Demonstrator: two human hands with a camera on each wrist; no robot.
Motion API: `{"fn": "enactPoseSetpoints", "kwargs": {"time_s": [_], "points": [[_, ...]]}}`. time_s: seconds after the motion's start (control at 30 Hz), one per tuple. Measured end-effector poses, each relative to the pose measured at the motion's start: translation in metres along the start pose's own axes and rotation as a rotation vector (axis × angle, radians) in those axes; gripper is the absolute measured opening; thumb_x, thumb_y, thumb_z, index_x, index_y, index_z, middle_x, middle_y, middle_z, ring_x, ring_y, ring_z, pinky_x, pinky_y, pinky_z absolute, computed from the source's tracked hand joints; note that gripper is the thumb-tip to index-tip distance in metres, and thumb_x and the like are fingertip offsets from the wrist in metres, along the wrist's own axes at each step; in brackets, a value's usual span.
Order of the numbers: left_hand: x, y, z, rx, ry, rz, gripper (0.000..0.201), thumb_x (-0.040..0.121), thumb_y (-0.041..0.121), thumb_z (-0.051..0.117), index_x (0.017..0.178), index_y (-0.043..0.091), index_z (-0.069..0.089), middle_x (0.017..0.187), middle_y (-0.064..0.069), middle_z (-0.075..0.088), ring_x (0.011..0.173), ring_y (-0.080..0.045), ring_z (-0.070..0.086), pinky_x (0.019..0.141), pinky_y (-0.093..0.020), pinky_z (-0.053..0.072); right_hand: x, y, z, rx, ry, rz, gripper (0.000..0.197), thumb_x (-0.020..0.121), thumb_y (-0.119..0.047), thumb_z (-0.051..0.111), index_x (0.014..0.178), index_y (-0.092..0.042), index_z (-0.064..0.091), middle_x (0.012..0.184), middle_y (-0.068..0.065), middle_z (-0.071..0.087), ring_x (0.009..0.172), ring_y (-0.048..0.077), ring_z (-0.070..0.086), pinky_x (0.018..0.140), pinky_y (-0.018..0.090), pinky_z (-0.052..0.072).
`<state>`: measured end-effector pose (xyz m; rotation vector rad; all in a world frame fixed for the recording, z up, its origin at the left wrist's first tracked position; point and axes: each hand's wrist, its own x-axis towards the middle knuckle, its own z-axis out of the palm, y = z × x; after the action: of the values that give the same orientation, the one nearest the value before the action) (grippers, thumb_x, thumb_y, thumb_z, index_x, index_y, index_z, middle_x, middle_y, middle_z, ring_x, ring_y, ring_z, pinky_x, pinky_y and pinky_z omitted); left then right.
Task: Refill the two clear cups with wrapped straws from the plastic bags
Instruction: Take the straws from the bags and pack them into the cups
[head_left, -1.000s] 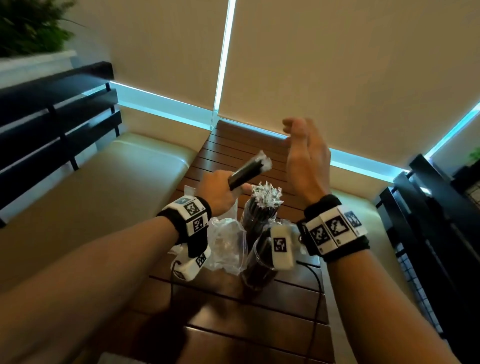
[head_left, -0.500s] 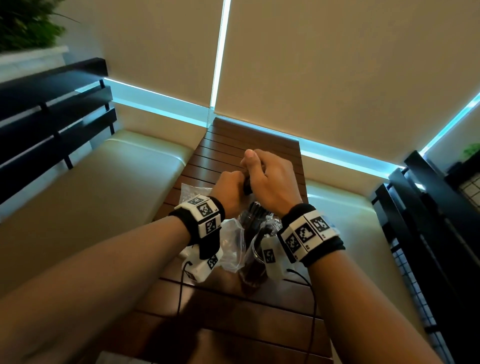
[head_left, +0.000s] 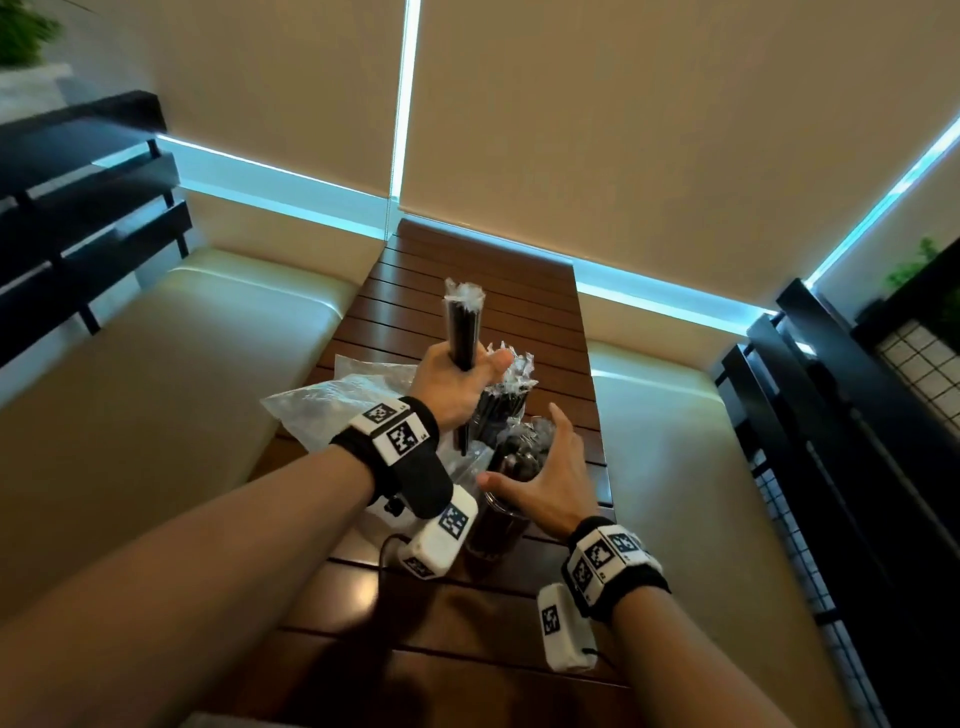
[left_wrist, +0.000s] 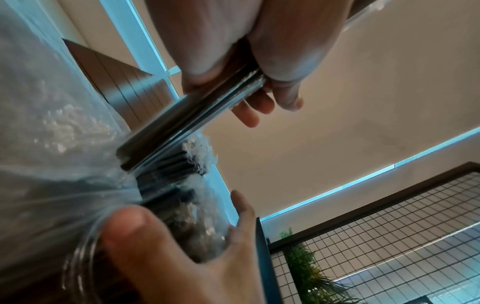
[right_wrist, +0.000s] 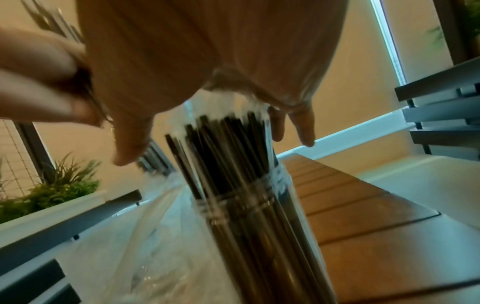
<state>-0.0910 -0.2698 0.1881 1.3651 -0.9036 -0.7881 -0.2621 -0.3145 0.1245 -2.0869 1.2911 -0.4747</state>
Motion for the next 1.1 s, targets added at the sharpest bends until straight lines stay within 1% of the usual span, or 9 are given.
{"fn": "enactPoseSetpoints", "kwargs": {"time_s": [0.1,0.33,0.4,0.53,0.63,0.77,0.9,1.0,1.1], "points": [[0.001,0.000,0.014,-0.054,0.011,0.000,0.034,0.084,0.036,0.072,0.064,0.019,0.051,0.073,-0.007,0.062,0.088,-0.031,0.068,0.093,-0.051,0.051,-0.002,0.007,0.016,0.082,0.092,0.022,0.125,0.052,-0.053,0.090,0.149,-0.036,0.013,0.146,-0.001,0.036,0.130,0.018,0.042,0.106,0.038,0.040],[0.005,-0.002,0.026,-0.136,0.064,-0.068,0.033,0.085,0.029,0.074,0.062,0.021,0.050,0.070,-0.001,0.064,0.091,-0.027,0.070,0.094,-0.049,0.051,0.005,0.020,0.030,0.139,0.279,0.043,0.081,0.053,-0.046,0.087,0.118,-0.042,0.038,0.112,-0.008,0.060,0.101,0.013,0.061,0.086,0.032,0.054],[0.006,-0.009,0.029,-0.130,0.072,-0.084,0.034,0.084,0.032,0.074,0.062,0.022,0.050,0.073,-0.005,0.063,0.092,-0.032,0.068,0.092,-0.047,0.052,0.007,0.024,0.031,0.137,0.303,0.040,0.077,0.057,-0.042,0.085,0.118,-0.040,0.039,0.110,-0.007,0.061,0.098,0.013,0.062,0.084,0.033,0.055],[0.002,-0.025,0.039,-0.135,0.067,-0.104,0.029,0.088,0.031,0.069,0.078,0.006,0.058,0.085,-0.023,0.063,0.087,-0.033,0.065,0.073,-0.025,0.050,0.006,0.030,0.033,0.145,0.317,0.047,0.073,0.066,-0.026,0.083,0.121,-0.037,0.037,0.107,-0.007,0.057,0.098,0.015,0.061,0.081,0.028,0.052],[0.006,-0.032,0.045,-0.164,0.070,-0.132,0.036,0.088,0.032,0.069,0.083,-0.003,0.060,0.086,-0.027,0.063,0.084,-0.033,0.063,0.075,-0.029,0.049,0.005,0.030,0.035,0.138,0.330,0.051,0.070,0.070,-0.021,0.080,0.123,-0.034,0.037,0.111,-0.003,0.059,0.099,0.016,0.061,0.081,0.028,0.051],[0.011,-0.041,0.050,-0.130,0.063,-0.137,0.036,0.088,0.032,0.069,0.076,-0.001,0.061,0.083,-0.022,0.066,0.080,-0.020,0.064,0.071,-0.025,0.049,0.004,0.031,0.032,0.151,0.289,0.055,0.070,0.072,-0.019,0.078,0.127,-0.033,0.036,0.115,-0.001,0.059,0.099,0.014,0.058,0.082,0.026,0.047],[0.010,-0.058,0.051,-0.030,0.017,-0.145,0.034,0.085,0.039,0.070,0.067,0.014,0.055,0.081,-0.023,0.064,0.079,-0.029,0.064,0.085,-0.041,0.051,0.005,0.033,0.029,0.167,0.237,0.045,0.073,0.073,-0.018,0.077,0.129,-0.035,0.033,0.119,-0.002,0.057,0.101,0.011,0.056,0.084,0.026,0.049],[0.004,-0.071,0.056,0.073,-0.058,-0.188,0.033,0.088,0.034,0.068,0.067,0.014,0.053,0.066,-0.005,0.058,0.068,-0.019,0.058,0.081,-0.042,0.052,0.006,0.032,0.029,0.193,0.226,0.040,0.072,0.073,-0.027,0.078,0.127,-0.038,0.032,0.118,-0.002,0.058,0.103,0.015,0.061,0.086,0.036,0.055],[-0.006,-0.084,0.066,0.245,-0.041,-0.100,0.029,0.088,0.036,0.068,0.069,0.017,0.057,0.083,-0.006,0.059,0.079,-0.020,0.061,0.080,-0.038,0.052,0.005,0.031,0.027,0.212,0.226,0.041,0.066,0.075,-0.036,0.074,0.126,-0.038,0.032,0.114,-0.001,0.061,0.099,0.018,0.064,0.083,0.041,0.057]]}}
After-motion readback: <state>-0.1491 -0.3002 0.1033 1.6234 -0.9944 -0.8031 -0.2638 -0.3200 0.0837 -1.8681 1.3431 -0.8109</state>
